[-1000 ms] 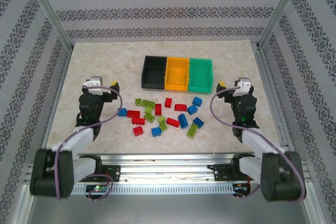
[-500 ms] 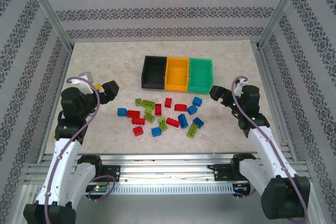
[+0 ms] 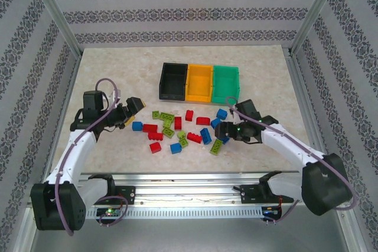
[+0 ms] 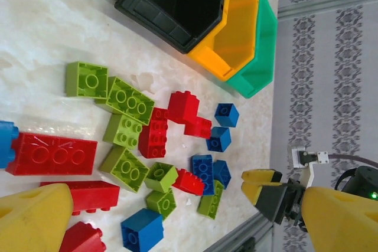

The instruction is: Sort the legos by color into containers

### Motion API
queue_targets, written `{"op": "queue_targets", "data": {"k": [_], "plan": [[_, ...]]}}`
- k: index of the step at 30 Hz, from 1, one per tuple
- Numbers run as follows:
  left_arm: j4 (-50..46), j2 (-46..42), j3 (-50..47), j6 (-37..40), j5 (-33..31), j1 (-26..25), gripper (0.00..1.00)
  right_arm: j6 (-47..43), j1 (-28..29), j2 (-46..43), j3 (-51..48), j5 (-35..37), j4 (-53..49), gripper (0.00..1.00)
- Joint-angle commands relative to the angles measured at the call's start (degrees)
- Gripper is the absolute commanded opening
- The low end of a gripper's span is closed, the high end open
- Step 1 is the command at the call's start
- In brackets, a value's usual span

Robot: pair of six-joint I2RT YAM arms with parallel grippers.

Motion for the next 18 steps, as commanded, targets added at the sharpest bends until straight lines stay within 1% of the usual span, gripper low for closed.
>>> {"op": "queue_targets", "data": {"k": [1, 5, 7, 10, 13, 14, 15, 18], "plan": [[-9.9, 3.3, 2.4, 8.6, -0.8, 0.8, 0.99, -1.0, 2.4, 2.4, 1.8, 6.4, -5.4, 0.83], [-8.3, 6.9, 0.6, 10.8, -0.7, 0.9, 0.99, -0.1, 2.6, 3.6, -0.3, 7.8, -3.1, 0.81], [-7.9, 8.0, -0.3, 11.2, -1.9, 1.0, 0.99, -0.2, 2.6, 4.6, 0.2, 7.9, -2.4, 0.80], [-11.7, 8.9, 0.8, 12.7, -3.8, 1.0, 1.00, -0.6, 2.5, 7.1, 2.7, 7.4, -2.1, 0.80], [-12.6, 6.4, -1.5, 12.8, -6.0, 1.0, 1.00, -1.7, 2.5, 10.7, 6.0, 8.1, -3.0, 0.77], [-12.4, 4.9, -2.5, 12.3, -7.5, 0.6, 1.00, -2.1, 2.5, 12.1, 7.1, 7.9, -3.2, 0.74], [-12.3, 3.7, -2.7, 12.1, -8.8, 0.2, 1.00, -2.3, 2.6, 13.4, 8.1, 7.6, -3.7, 0.73], [-10.9, -0.1, -3.8, 10.8, -10.3, -0.4, 1.00, -3.0, 2.8, 16.7, 10.2, 6.6, -4.2, 0.69]]}}
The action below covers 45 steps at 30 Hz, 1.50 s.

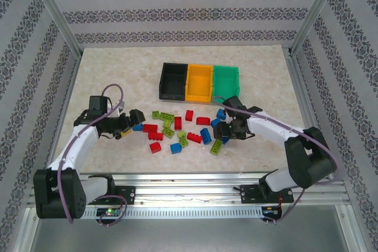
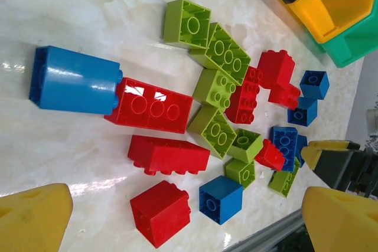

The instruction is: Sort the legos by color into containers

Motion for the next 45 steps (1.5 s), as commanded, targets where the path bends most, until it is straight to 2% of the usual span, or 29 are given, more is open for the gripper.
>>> {"op": "queue_targets", "data": {"k": [1, 7, 8, 11, 14, 19, 24, 30, 34, 38, 39, 43, 45], "plan": [[-0.9, -4.1, -0.9, 0.3, -4.2, -0.6, 1.00, -1.7, 0.6, 3.0, 2.7, 0.2, -1.8, 0.68], [-1.3, -6.6, -0.9, 0.7, -6.6, -0.8, 1.00, -1.7, 0.9, 6.3, 4.0, 0.6, -2.0, 0.65], [-1.4, -6.5, -0.9, 0.8, -6.2, -0.8, 1.00, -1.9, 1.0, 6.8, 4.0, 0.8, -2.3, 0.59], [-3.8, -5.4, 0.8, 3.1, -5.1, -0.8, 1.00, -2.5, 1.1, 7.5, 4.0, 1.6, -3.2, 0.54], [-4.8, -5.2, 1.5, 4.2, -5.1, -0.8, 0.99, -2.3, 1.1, 6.4, 2.9, 1.6, -3.3, 0.43], [-4.0, -4.9, 1.4, 4.9, -4.4, -0.8, 0.99, -1.5, 1.1, 2.4, 2.4, 1.8, -4.0, 0.34], [-5.8, -2.8, 2.8, 6.6, -4.0, -0.7, 0.99, -2.3, -0.4, -1.8, 4.5, 2.3, -5.9, 0.34], [-2.7, -2.2, 1.2, 4.8, -3.6, -0.7, 1.00, -4.1, -7.9, -2.2, 12.9, -1.8, -5.6, 0.34], [-3.8, -2.2, 1.5, 5.1, -6.0, -0.7, 1.00, -4.7, -11.6, 3.2, 22.8, -2.1, -3.9, 0.33], [-4.4, -2.3, 1.7, 5.2, -7.3, -0.6, 1.00, -4.7, -13.1, 13.8, 35.3, -1.1, -3.3, 0.34], [-4.3, -2.4, 1.6, 5.1, -7.2, -0.7, 1.00, -4.6, -13.2, 16.1, 38.1, -0.8, -3.6, 0.36], [-4.3, -2.7, 1.7, 5.2, -7.6, -0.8, 0.99, -5.0, -13.1, 23.7, 46.7, 0.7, -6.0, 0.56], [-4.2, -2.8, 1.5, 5.2, -7.4, -0.8, 1.00, -5.2, -12.8, 24.3, 46.7, -0.1, -6.2, 0.58]]}}
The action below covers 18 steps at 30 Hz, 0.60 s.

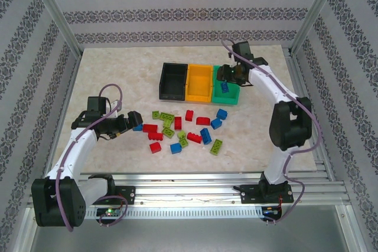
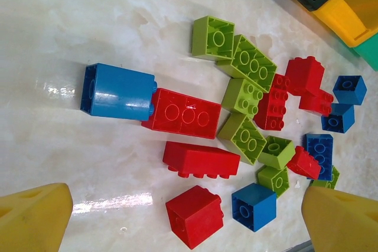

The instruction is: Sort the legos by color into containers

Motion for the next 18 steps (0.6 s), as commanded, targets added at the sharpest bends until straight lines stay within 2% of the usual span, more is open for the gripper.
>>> {"op": "queue_targets", "data": {"k": [1, 9, 18], "plan": [[-1.2, -0.7, 0.5, 0.8, -0.8, -0.3, 1.00, -0.7, 0.7, 0.3, 0.3, 0.0, -2.5, 0.58], [-1.2, -0.2, 0.5, 0.8, -0.6, -0.3, 1.00, -2.5, 6.5, -14.0, -19.6, 2.3, 0.5, 0.59], [-1.3, -1.1, 0.3, 0.6, -1.0, -0.3, 1.00, 5.8, 12.7, -30.5, -40.4, 1.7, 1.1, 0.59]]}}
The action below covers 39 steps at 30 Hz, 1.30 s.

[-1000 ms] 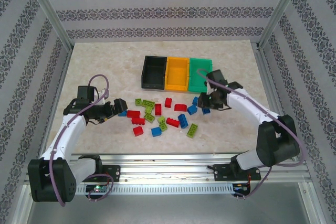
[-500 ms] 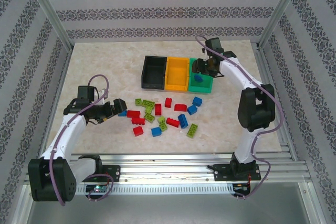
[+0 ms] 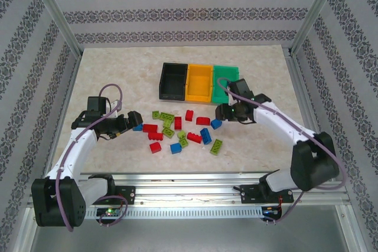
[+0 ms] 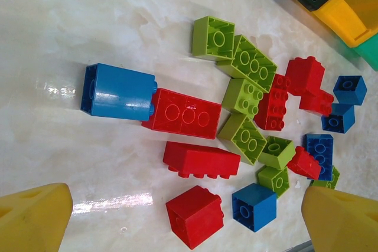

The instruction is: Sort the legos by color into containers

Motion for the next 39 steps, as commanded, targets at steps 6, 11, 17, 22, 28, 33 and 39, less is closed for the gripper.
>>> {"op": "queue_targets", "data": {"k": [6, 11, 17, 22, 28, 33, 39], "plan": [[-1.4, -1.8, 0.5, 0.5, -1.1, -0.3, 1.00, 10.4, 11.9, -8.0, -10.9, 3.3, -3.5, 0.60], [-1.1, -2.4, 0.2, 0.3, -1.1, -0.3, 1.00, 15.6, 15.4, -9.0, -15.3, 3.8, -0.9, 0.60], [-1.1, -2.3, 0.1, 0.1, -0.9, -0.3, 1.00, 17.5, 18.7, -2.6, -13.9, 4.2, 3.2, 0.60], [-0.9, -2.5, 0.1, 0.1, -0.7, -0.3, 1.00, 16.5, 20.2, 4.9, -10.4, 7.6, 1.0, 0.59], [-0.9, -2.5, 0.0, 0.1, -0.7, -0.3, 1.00, 16.2, 21.3, 6.9, -9.5, 8.9, 0.5, 0.36], [-0.9, -2.2, 0.0, 0.0, -0.9, -0.3, 1.00, 15.1, 20.5, 3.7, -8.0, 10.2, -0.8, 0.23], [-1.1, -2.0, 0.1, 0.1, -1.3, -0.3, 1.00, 8.7, 15.7, 2.3, -0.7, 7.3, -0.8, 0.22]]}}
